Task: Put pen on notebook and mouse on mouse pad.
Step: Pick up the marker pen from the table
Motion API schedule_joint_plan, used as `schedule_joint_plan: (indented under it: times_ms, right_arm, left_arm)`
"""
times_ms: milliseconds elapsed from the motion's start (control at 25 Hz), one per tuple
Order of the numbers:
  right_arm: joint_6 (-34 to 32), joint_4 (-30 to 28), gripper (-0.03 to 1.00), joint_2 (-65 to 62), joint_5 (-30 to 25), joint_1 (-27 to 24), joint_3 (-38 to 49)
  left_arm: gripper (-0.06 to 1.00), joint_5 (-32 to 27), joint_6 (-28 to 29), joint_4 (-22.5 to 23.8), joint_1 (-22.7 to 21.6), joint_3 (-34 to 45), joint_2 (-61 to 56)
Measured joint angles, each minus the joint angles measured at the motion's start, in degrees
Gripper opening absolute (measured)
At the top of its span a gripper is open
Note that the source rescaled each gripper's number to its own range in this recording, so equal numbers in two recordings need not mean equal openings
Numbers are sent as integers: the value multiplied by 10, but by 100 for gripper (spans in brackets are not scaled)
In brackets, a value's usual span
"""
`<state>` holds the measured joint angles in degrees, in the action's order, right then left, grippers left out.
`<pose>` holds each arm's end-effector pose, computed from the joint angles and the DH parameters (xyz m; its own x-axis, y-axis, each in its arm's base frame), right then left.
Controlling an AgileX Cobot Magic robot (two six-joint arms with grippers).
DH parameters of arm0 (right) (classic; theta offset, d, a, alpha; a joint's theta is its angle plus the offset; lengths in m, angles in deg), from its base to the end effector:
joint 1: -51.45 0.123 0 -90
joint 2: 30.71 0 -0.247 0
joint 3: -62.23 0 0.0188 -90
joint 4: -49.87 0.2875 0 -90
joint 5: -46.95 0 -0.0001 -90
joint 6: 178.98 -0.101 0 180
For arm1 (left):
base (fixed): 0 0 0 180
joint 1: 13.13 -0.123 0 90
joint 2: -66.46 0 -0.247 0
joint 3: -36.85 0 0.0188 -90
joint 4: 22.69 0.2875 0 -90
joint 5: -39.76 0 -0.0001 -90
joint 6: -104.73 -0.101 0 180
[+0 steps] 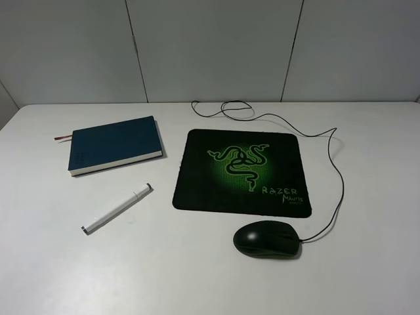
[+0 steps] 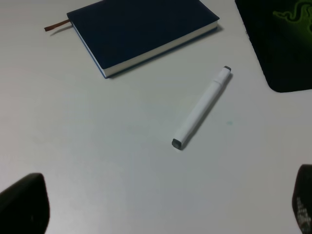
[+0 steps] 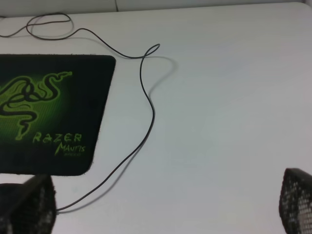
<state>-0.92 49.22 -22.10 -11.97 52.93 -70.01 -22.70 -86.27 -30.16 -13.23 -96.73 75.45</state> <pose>0.0760 0.0010 0.2916 -0.4273 0.0170 -0.9039 -0.0051 0.9998 0.0212 0.0709 -0.0115 0.2936 -0.4472 0.1294 -0.8850 0.1604 0.9850 0.0630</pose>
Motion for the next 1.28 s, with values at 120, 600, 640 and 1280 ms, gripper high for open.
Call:
schedule_joint_plan:
  times_ms: [120,600,640,1280]
  right_arm:
    - [0,0,100,0,0,0,0]
    - [0,0,100,0,0,0,0]
    - [0,0,100,0,0,0,0]
    - [0,0,100,0,0,0,0]
  left_arm:
    - [100,-20,2,0,0,-30,40]
    - [100,-51,3,-1,0,-149,305]
    - [100,-51,4,-1,0,-153,323]
    - [100,-12,41,47,86,-162,602]
